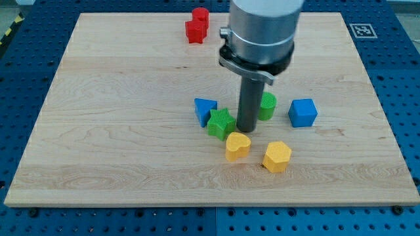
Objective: Move the green circle closer to the red star
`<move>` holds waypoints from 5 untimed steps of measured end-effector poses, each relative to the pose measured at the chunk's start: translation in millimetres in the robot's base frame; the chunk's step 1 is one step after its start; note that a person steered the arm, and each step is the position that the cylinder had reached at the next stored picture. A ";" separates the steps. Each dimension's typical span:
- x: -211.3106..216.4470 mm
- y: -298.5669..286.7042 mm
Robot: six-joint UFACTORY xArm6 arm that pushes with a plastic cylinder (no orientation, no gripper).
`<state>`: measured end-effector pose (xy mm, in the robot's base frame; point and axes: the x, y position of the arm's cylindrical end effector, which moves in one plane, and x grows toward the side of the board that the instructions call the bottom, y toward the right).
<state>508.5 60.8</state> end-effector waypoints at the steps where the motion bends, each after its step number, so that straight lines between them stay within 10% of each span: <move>1: 6.1 15.0; 5: -41.7 8.3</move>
<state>466.8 69.1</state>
